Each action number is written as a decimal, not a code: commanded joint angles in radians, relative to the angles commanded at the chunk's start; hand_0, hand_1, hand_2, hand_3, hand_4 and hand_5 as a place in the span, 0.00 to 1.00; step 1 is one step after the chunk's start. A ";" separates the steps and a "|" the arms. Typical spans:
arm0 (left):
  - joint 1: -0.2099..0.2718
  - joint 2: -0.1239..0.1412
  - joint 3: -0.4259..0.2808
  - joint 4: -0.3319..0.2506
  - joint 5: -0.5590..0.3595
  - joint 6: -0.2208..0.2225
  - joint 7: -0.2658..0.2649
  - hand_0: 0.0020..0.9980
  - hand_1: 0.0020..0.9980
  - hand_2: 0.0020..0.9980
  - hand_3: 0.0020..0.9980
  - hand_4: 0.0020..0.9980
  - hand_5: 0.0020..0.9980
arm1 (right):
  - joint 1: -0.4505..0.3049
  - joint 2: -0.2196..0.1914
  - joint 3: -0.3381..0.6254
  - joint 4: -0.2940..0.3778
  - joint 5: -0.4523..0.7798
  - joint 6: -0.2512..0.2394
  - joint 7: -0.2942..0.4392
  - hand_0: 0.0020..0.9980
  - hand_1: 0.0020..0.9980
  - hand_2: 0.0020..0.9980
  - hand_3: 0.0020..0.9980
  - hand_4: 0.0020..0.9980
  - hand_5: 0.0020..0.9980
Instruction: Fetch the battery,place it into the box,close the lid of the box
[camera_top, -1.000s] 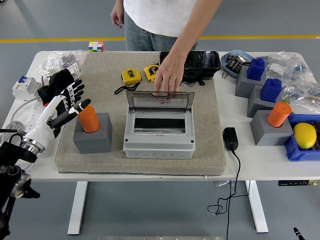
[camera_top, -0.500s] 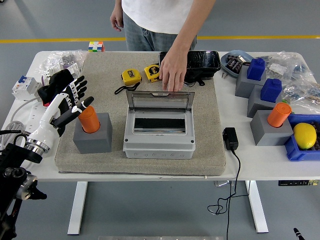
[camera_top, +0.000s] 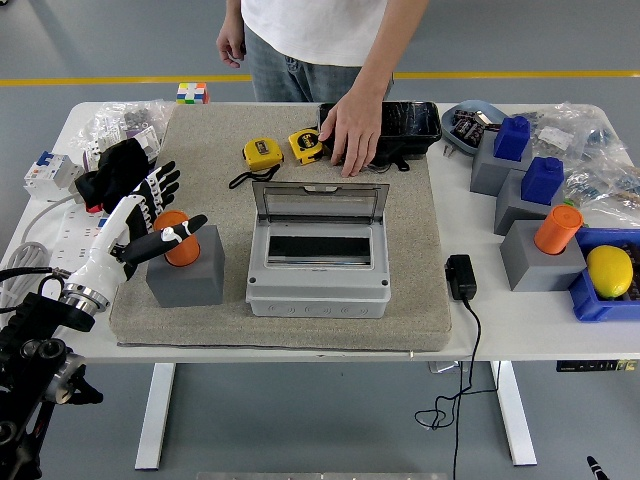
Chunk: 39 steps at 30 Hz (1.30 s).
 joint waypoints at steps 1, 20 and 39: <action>0.001 -0.001 0.001 -0.001 0.002 0.003 0.000 1.00 1.00 1.00 1.00 1.00 0.18 | 0.000 0.000 -0.001 0.000 0.001 0.000 0.001 0.82 0.80 0.79 0.81 1.00 1.00; 0.017 -0.017 0.062 -0.025 0.017 0.075 -0.017 0.91 0.98 0.95 0.94 1.00 0.10 | -0.001 0.000 -0.003 0.000 0.003 0.000 0.000 0.82 0.79 0.78 0.81 1.00 1.00; 0.008 -0.039 0.083 0.021 -0.010 0.119 -0.041 0.86 0.91 0.83 0.83 1.00 0.09 | 0.000 0.000 -0.007 0.000 0.011 0.001 0.001 0.82 0.79 0.78 0.81 1.00 1.00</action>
